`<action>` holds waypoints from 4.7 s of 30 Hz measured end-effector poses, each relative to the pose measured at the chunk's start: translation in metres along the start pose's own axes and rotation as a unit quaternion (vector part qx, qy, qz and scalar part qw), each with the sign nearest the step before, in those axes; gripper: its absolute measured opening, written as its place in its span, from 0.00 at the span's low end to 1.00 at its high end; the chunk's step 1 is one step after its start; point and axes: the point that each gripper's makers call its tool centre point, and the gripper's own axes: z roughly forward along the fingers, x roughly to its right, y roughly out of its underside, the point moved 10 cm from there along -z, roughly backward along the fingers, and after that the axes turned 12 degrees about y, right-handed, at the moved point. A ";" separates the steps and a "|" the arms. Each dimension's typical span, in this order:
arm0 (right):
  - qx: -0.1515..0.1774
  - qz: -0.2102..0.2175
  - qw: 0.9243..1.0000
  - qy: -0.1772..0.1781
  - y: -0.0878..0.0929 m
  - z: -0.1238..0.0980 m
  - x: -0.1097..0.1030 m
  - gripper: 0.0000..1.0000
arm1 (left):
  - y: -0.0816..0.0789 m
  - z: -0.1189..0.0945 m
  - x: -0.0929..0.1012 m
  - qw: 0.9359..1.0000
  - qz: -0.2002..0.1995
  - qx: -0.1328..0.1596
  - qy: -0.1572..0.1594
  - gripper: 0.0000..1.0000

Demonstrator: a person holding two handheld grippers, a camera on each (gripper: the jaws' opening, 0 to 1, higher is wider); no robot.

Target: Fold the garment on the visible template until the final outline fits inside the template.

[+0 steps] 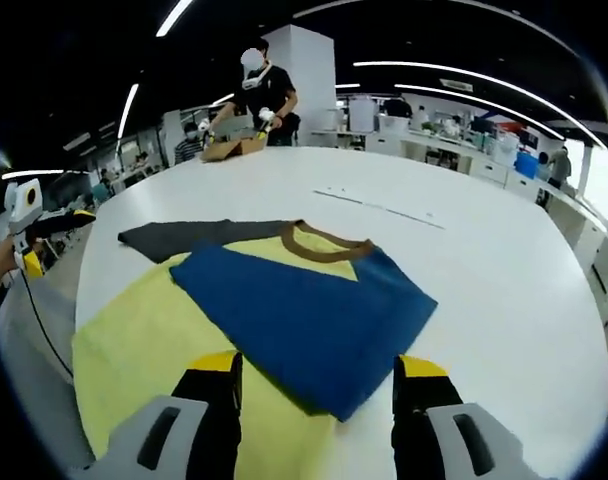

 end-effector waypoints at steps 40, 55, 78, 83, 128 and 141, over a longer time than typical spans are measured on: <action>-0.055 0.023 0.997 0.056 0.038 0.001 0.015 0.00 | 0.002 0.001 0.007 1.000 0.004 -0.007 -0.001 0.99; -0.059 0.012 0.996 0.064 0.043 -0.004 0.037 0.01 | 0.001 0.002 0.007 1.000 0.000 -0.011 -0.002 0.99; 0.068 0.018 0.997 -0.010 0.013 -0.037 0.030 0.90 | 0.003 -0.003 -0.017 1.000 -0.007 -0.012 -0.027 0.99; 0.082 0.003 0.996 -0.027 0.009 -0.050 0.027 0.99 | 0.006 -0.006 -0.027 0.999 -0.010 -0.013 -0.036 0.99; 0.108 -0.007 0.991 -0.074 0.021 -0.121 0.002 0.99 | 0.042 -0.030 -0.125 0.974 -0.127 -0.006 -0.187 0.90; 0.108 0.001 0.992 -0.069 0.024 -0.119 0.002 0.99 | 0.054 -0.027 -0.150 0.960 -0.151 -0.026 -0.236 0.70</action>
